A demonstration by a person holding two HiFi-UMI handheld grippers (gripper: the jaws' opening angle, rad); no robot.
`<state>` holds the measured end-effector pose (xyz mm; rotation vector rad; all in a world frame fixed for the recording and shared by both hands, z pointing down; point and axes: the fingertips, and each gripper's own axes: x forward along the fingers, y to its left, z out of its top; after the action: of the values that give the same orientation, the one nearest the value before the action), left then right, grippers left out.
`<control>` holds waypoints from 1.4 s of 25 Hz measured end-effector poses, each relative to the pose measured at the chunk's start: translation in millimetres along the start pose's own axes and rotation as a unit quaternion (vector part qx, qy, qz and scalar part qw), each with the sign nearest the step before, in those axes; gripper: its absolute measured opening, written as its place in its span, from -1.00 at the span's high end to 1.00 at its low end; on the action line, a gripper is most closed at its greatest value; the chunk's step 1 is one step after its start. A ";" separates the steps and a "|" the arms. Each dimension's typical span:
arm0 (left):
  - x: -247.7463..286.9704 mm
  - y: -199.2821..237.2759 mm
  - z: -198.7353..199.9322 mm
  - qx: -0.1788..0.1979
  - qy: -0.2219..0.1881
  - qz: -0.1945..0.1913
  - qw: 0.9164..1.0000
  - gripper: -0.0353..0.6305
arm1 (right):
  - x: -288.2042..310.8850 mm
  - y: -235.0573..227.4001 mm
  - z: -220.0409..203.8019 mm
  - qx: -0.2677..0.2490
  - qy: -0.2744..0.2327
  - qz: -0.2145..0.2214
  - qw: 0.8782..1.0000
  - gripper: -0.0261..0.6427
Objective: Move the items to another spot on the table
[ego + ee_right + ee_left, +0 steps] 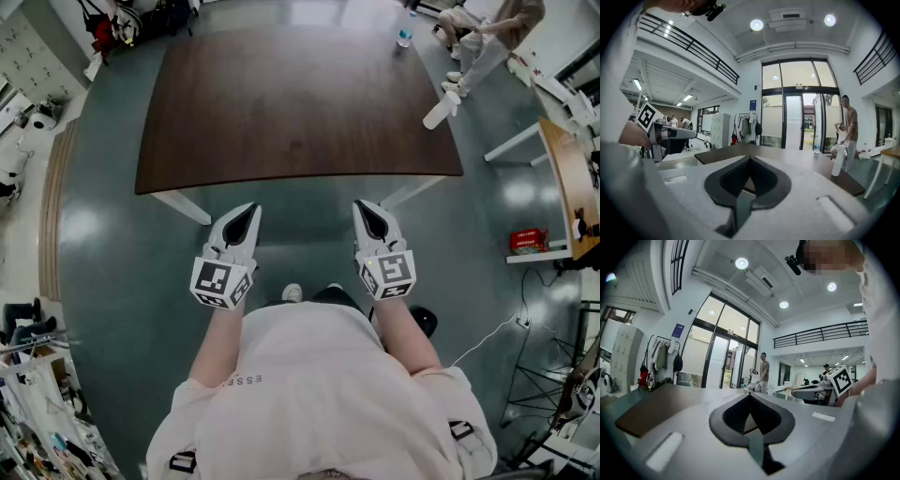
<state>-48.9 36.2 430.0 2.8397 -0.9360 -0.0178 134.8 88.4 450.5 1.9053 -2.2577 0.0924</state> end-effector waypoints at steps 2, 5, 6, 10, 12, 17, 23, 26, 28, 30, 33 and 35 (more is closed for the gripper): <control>-0.3 -1.5 1.5 0.011 0.002 -0.001 1.000 0.85 | -0.2 0.8 0.5 -0.001 0.001 0.000 1.000 0.95; -1.1 -3.1 3.0 0.017 0.002 -0.005 1.000 0.85 | -0.8 2.3 1.4 -0.002 0.001 0.001 1.000 0.95; -1.7 -2.9 3.1 0.017 0.002 -0.005 1.000 0.85 | -0.9 3.1 1.6 -0.002 0.000 0.002 1.000 0.95; -2.7 -1.6 2.9 0.015 0.002 -0.005 1.000 0.85 | -1.7 3.3 3.3 0.008 -0.006 0.000 1.000 0.94; -1.5 -1.4 2.1 0.013 0.002 -0.007 1.000 0.85 | -2.0 0.7 2.9 0.016 -0.009 -0.008 1.000 0.94; 1.8 2.9 0.1 0.007 0.002 -0.014 1.000 0.85 | -0.7 -2.3 -1.1 0.025 -0.003 -0.023 0.999 0.94; 18.8 4.2 -4.7 0.002 0.006 -0.027 1.000 0.85 | 0.2 -17.0 -6.1 0.032 0.003 -0.042 0.999 0.94; 35.2 -0.3 -7.5 0.000 0.010 -0.037 0.999 0.85 | -0.5 -35.0 -9.6 0.038 0.007 -0.055 0.998 0.94; 49.4 -3.0 -9.1 0.000 0.013 -0.043 0.999 0.85 | 0.5 -49.9 -11.8 0.042 0.008 -0.064 0.997 0.94; 65.8 -6.0 -11.0 0.000 0.016 -0.046 0.999 0.85 | 2.3 -65.8 -14.7 0.044 0.010 -0.069 0.997 0.94; 97.2 -12.9 -14.9 -0.002 0.021 -0.048 0.999 0.85 | 6.5 -96.8 -20.2 0.049 0.013 -0.075 0.996 0.94; 123.0 -20.5 -17.0 -0.004 0.027 -0.050 0.998 0.85 | 9.2 -124.1 -22.8 0.053 0.014 -0.080 0.995 0.94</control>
<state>63.2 -17.9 448.3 2.8618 -0.7795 0.0429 257.5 61.7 465.7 2.1173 -2.1113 0.2188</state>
